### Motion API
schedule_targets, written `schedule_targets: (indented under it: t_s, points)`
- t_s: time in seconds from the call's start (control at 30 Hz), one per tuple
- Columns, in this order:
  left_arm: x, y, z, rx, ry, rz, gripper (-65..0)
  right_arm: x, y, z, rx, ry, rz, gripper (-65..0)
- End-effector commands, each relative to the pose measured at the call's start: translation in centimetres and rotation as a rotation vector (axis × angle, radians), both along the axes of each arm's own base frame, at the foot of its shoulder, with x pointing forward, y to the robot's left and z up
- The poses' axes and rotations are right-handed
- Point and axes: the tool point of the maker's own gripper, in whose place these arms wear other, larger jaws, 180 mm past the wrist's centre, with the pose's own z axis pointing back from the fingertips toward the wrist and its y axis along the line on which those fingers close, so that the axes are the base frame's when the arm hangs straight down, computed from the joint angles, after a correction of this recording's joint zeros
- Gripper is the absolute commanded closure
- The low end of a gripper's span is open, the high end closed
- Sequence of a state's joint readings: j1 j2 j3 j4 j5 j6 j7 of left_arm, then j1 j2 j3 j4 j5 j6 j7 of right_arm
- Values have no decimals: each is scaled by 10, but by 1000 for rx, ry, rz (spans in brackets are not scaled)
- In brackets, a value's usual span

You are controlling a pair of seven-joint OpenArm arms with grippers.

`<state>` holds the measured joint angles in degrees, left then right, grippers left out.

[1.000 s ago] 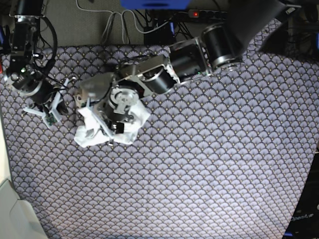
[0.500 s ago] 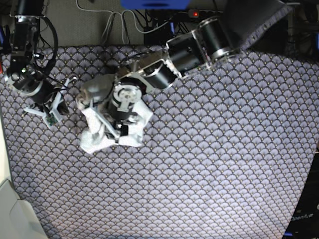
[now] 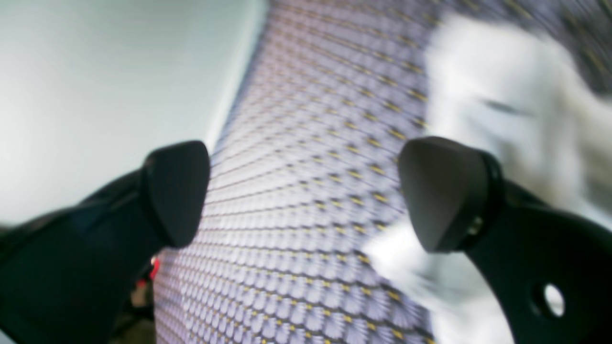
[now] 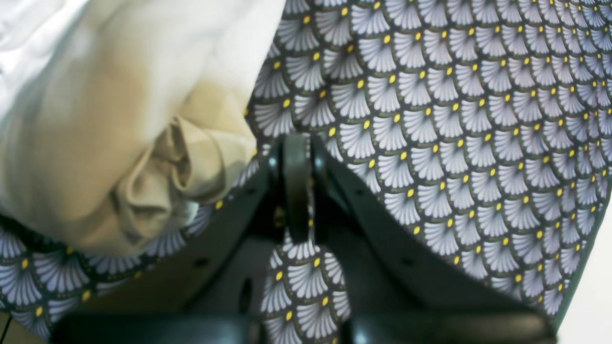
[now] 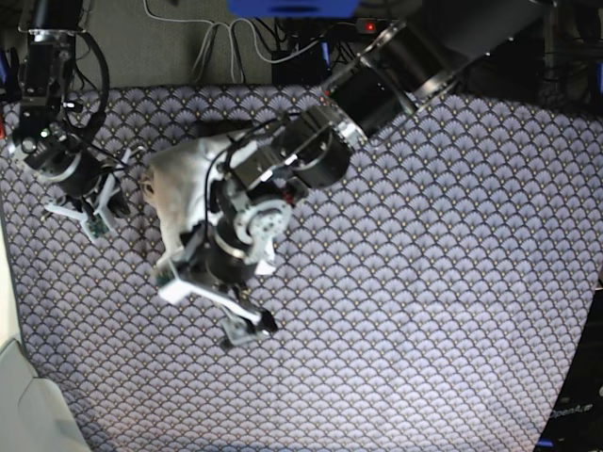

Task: Fold the T-shirt properly
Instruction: 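Press and tuck the bundle with the left gripper beside the right gripper, then open both grippers and lift them off the folded shirt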

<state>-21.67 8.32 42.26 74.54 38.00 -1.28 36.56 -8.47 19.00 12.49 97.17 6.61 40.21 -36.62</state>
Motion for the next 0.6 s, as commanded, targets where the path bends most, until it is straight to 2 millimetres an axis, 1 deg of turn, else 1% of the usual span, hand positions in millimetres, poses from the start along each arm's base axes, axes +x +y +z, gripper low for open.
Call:
schedule_targets:
  t_s: [0.0,0.07,0.13,0.17,0.23,0.3,0.37,0.4,0.47,0.53,0.57]
  points:
    - [6,1,23,-52,-47,17,-650,10,-1,15,9,-55,5,0]
    - [10,19,26,-87,-39,68,-650,14,-2,19,8,-69,3,0]
    - [18,46,26,-112,-33,136,-650,15,-1,21,9,-73,3,0]
    - [20,57,24,-118,-28,164,-650,15,3,21,18,-75,6,0]
    - [20,80,16,-127,-11,220,-650,15,8,20,30,-77,7,0]
    - [17,108,8,-123,20,294,-650,16,14,19,51,-79,3,0]
    - [9,130,-6,-97,64,355,-650,16,19,19,65,-80,1,0]
    - [4,140,-12,-76,81,378,-650,16,24,18,74,-81,7,0]
    - [-5,160,-20,-35,103,420,-570,16,42,19,89,-84,46,0]
    - [-13,169,-26,-16,128,445,-481,16,52,22,93,-92,72,0]
    - [-16,172,-27,-12,137,459,-424,16,56,23,93,-95,83,0]
